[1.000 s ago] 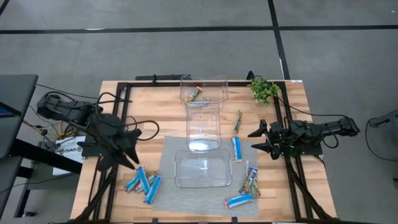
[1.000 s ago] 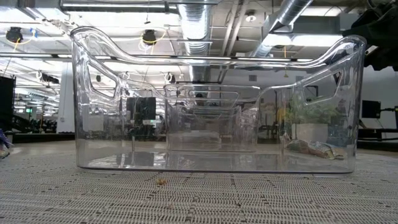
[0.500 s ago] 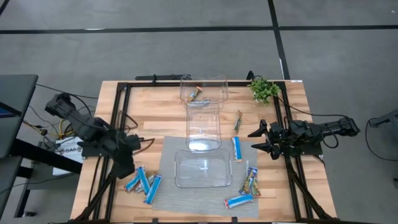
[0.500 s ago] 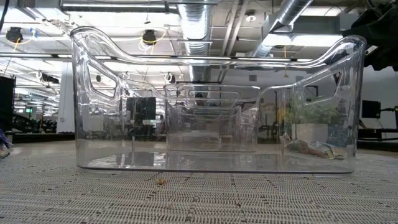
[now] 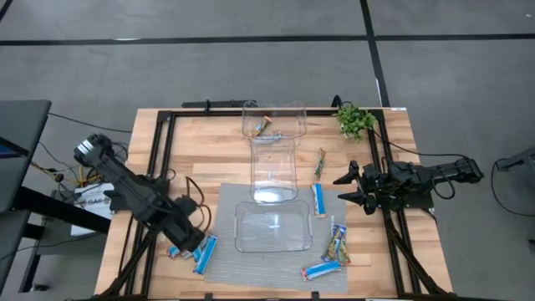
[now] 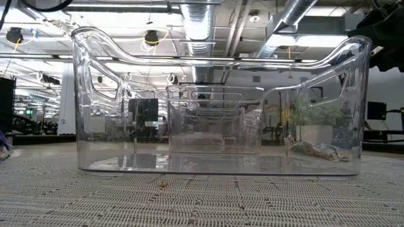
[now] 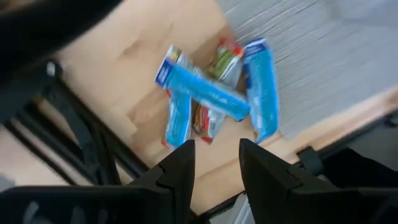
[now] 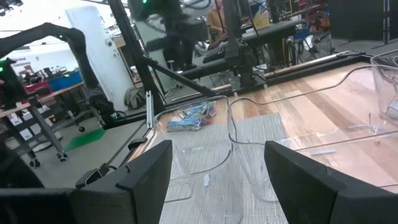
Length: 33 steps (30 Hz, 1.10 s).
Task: Pick and place Granola Bars by type
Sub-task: Put the blue granola bar into the middle transparent bin
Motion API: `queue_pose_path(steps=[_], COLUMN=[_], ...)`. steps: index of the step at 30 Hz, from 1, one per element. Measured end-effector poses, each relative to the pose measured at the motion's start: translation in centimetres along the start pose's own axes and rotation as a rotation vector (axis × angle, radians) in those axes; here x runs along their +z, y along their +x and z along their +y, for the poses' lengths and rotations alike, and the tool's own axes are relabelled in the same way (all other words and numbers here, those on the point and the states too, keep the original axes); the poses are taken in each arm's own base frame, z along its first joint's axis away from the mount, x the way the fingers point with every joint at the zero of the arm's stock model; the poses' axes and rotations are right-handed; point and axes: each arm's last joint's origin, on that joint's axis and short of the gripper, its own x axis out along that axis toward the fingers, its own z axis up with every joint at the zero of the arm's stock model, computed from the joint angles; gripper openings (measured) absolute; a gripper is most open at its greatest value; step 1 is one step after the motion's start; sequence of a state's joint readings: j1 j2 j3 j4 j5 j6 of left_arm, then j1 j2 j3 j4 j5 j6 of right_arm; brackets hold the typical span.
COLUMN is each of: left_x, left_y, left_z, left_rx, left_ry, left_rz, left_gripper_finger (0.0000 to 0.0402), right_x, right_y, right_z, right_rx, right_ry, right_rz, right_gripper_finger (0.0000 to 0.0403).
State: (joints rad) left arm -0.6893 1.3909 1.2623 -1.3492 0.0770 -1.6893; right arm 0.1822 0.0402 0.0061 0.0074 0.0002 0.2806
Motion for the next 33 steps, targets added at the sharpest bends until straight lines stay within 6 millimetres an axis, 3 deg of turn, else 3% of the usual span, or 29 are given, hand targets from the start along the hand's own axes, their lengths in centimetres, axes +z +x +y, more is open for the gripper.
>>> queue_pose_path(steps=[6,18,33], left_x=[-0.4,1.0,1.4], left_y=[1.9,2.3,8.7], left_z=[-1.5,-1.7,-1.0], left_rx=[0.064,0.036,-0.001], left_ry=[-0.135,-0.218,-0.235], left_rz=[0.027,-0.094,0.045], left_gripper_finger=[0.0116,0.0116,0.0116], right_x=[0.0,0.0,0.0], right_y=[0.0,0.0,0.0], right_z=[0.0,0.0,0.0], right_rx=[0.0,0.0,0.0], right_ry=[0.0,0.0,0.0], right_rz=[0.0,-0.001,0.0], right_gripper_finger=[0.0249,0.0249,0.0249])
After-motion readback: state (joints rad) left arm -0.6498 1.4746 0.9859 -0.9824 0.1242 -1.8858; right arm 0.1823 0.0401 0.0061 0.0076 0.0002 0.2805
